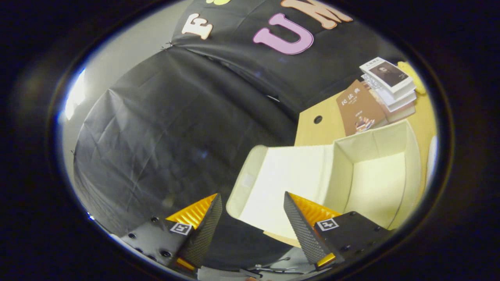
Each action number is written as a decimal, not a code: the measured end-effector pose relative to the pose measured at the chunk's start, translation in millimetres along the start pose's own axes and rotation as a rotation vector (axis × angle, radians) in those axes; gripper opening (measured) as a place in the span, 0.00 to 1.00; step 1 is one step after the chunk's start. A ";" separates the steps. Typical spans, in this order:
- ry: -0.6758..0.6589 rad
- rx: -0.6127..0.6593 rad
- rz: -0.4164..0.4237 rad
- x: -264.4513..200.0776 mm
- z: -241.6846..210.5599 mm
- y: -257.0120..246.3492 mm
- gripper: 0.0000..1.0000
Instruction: Open the storage box then place both shoes into the box .Put the left shoe in first, then the right shoe, with the right side of both shoes facing outward in a uniform manner.
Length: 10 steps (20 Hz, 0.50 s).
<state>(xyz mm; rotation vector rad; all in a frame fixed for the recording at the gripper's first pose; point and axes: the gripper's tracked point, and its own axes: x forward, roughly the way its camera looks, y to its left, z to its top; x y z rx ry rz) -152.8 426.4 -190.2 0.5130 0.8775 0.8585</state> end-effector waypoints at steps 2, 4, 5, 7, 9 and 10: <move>-0.033 -0.010 -0.036 -17.3 12.3 -9.7 0.99; -0.079 -0.013 -0.064 -28.8 26.4 -20.7 1.00; -0.099 -0.018 -0.082 -37.3 32.8 -26.0 1.00; -0.135 -0.031 -0.126 -54.2 43.5 -42.1 1.00; -0.163 -0.040 -0.180 -75.4 52.9 -60.7 1.00; -0.177 -0.044 -0.209 -87.9 57.9 -71.8 1.00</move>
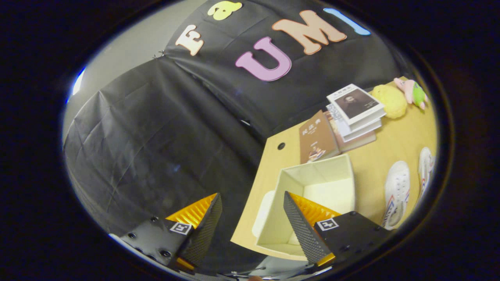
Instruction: Open the storage box then place both shoes into the box .Put the left shoe in first, then the right shoe, with the right side of both shoes facing outward in a uniform manner.
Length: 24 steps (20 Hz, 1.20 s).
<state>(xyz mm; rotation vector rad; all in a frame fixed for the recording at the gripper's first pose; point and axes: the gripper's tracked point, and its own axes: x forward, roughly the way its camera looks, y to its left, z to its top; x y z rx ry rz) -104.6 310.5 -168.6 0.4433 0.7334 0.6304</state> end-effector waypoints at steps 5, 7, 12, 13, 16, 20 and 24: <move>-0.076 -0.027 -0.165 -55.2 30.0 -72.4 0.99; -0.098 -0.036 -0.261 -77.8 37.8 -112.8 1.00; -0.027 -0.069 -0.529 -115.2 15.6 -227.0 1.00; 0.000 -0.073 -0.561 -118.2 8.1 -242.5 1.00; 0.095 -0.107 -0.634 -121.3 -22.8 -281.8 1.00; 0.172 -0.195 -0.676 -101.9 -51.1 -314.9 1.00; 0.227 -0.244 -0.709 -88.6 -77.9 -338.5 0.98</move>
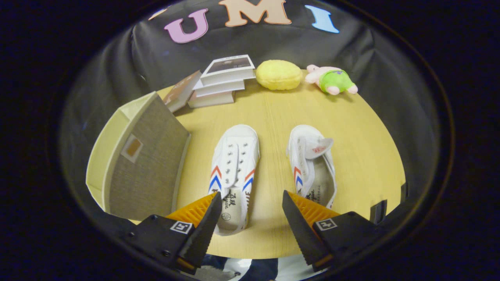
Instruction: Open the storage box then place both shoes into the box .Put the left shoe in first, then the right shoe, with the right side of both shoes facing outward in a uniform manner.
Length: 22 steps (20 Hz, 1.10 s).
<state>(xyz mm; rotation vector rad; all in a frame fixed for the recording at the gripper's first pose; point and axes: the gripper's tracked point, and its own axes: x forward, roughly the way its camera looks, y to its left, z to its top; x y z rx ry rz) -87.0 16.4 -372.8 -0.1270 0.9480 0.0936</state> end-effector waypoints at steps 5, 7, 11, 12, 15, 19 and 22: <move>0.009 -0.009 -0.025 30.3 -10.1 -5.6 0.92; 0.017 -0.024 -0.036 39.5 -14.6 -7.0 0.80; 0.017 0.035 0.003 47.0 -15.0 -2.0 0.55; 0.021 0.061 0.049 48.4 -16.7 4.6 0.49; 0.027 0.161 0.112 49.3 -17.9 13.9 0.30; 0.052 0.226 0.150 46.7 -19.1 16.1 0.10; 0.055 0.236 0.185 48.0 -19.3 21.6 0.07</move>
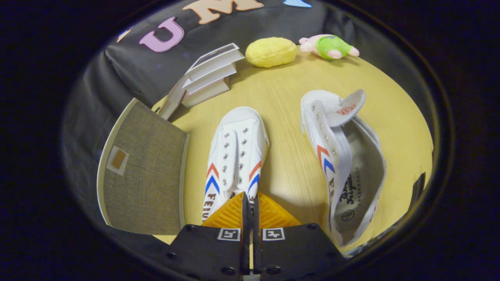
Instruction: Open the storage box then place both shoes into the box .Put the left shoe in first, then the right shoe, with the right side of both shoes facing outward in a uniform manner.
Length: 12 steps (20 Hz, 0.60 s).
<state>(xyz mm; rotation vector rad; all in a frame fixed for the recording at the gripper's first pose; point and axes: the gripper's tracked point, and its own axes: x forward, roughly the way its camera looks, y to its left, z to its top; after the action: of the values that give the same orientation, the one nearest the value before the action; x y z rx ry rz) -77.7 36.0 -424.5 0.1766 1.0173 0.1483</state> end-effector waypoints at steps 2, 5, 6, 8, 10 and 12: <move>-0.012 0.023 0.023 1.2 1.2 0.6 0.05; -0.018 0.110 0.075 0.4 2.2 0.7 0.04; -0.021 0.137 0.096 -1.0 3.3 0.8 0.04; -0.027 0.166 0.133 -3.9 5.6 2.9 0.04; -0.032 0.195 0.156 -6.4 9.0 4.5 0.04; -0.037 0.238 0.184 -10.8 14.0 6.5 0.04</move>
<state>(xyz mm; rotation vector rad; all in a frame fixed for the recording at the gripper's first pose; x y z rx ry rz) -71.6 39.0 -406.9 0.4892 0.9794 0.1900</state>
